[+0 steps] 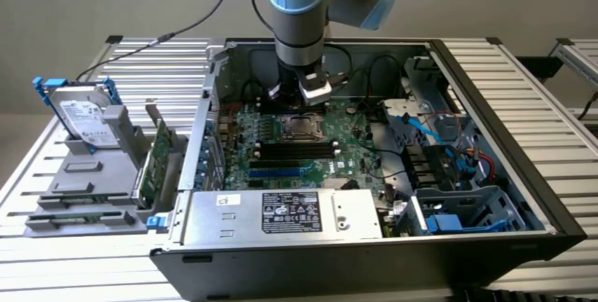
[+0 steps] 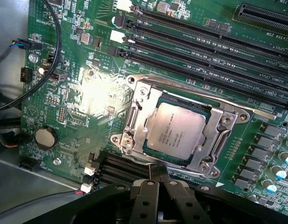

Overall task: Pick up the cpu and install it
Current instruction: 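Install the first cpu locking lever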

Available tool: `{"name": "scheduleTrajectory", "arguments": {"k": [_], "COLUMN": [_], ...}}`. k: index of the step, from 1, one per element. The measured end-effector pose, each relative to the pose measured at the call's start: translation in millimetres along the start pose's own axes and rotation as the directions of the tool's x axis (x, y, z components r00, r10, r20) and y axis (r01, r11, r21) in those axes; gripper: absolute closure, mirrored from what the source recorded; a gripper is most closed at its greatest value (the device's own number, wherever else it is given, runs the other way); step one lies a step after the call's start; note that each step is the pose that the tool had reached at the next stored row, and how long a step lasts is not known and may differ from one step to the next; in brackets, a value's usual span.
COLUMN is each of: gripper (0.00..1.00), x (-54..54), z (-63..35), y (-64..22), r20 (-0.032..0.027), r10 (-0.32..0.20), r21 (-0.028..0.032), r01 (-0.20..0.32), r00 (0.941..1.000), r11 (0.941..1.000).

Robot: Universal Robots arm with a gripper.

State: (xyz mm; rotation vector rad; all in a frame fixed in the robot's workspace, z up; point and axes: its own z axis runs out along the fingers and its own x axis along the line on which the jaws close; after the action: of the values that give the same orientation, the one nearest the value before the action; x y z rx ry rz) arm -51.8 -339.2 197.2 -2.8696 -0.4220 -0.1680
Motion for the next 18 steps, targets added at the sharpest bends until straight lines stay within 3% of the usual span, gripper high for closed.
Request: {"name": "scheduleTrajectory", "arguments": {"k": [18], "gripper": [0.89], "x": [-0.2], "z": [1.6], "y": [0.3], "r20": [-0.0007], "r10": [0.004], "r21": [-0.0006], "r01": [-0.004], "r00": [1.0000], "r11": [1.0000]}}
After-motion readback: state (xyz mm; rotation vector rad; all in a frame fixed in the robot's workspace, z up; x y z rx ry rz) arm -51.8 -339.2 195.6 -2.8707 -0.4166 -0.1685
